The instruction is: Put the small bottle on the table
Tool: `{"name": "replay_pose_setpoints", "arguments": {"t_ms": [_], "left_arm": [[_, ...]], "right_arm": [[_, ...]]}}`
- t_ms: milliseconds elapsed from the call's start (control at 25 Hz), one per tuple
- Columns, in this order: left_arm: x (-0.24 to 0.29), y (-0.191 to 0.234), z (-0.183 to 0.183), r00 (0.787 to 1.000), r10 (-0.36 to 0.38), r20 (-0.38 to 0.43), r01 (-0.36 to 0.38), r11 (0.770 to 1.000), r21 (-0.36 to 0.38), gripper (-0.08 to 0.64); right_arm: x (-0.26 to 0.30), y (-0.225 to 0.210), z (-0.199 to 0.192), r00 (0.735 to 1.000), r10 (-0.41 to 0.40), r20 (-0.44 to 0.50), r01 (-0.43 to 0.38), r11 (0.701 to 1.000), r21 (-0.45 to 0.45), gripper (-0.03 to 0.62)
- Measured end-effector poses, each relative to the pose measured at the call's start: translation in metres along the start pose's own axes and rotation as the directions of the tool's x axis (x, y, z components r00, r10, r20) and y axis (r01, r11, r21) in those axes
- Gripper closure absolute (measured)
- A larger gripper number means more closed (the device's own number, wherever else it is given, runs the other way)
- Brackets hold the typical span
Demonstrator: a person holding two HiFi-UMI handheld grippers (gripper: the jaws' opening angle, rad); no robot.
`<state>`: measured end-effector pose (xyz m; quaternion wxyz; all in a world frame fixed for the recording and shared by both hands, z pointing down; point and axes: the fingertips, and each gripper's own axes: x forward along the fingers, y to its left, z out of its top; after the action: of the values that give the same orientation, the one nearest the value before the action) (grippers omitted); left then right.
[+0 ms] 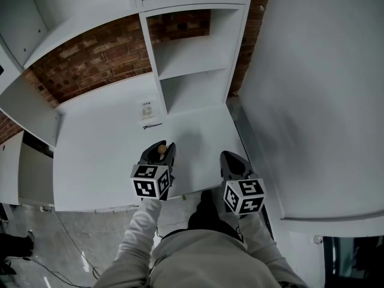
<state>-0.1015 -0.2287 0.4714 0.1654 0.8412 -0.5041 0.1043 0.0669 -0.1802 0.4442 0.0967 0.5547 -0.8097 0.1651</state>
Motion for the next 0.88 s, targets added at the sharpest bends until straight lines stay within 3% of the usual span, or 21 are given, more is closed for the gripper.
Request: {"name": "replay_pose_setpoints", "arguments": {"t_ms": [320,520,880], "left_arm": [[0.056,0.004,0.008,0.999,-0.028,-0.026,0.029,0.999,0.036,0.436],[0.091,0.002,0.013,0.999,-0.025,-0.042,0.029,0.993,0.115,0.436],[0.152,-0.007,0.026,0.997,-0.057,-0.048,0.063,0.988,0.138,0.436]], "right_arm": [[0.034,-0.017,0.014,1.000,0.021,-0.009,-0.021,1.000,0.008,0.565],[0.047,-0.024,0.018,0.999,0.027,-0.017,-0.027,1.000,0.010,0.565],[0.061,-0.039,0.020,0.999,0.024,-0.030,-0.023,0.999,0.034,0.565]]}}
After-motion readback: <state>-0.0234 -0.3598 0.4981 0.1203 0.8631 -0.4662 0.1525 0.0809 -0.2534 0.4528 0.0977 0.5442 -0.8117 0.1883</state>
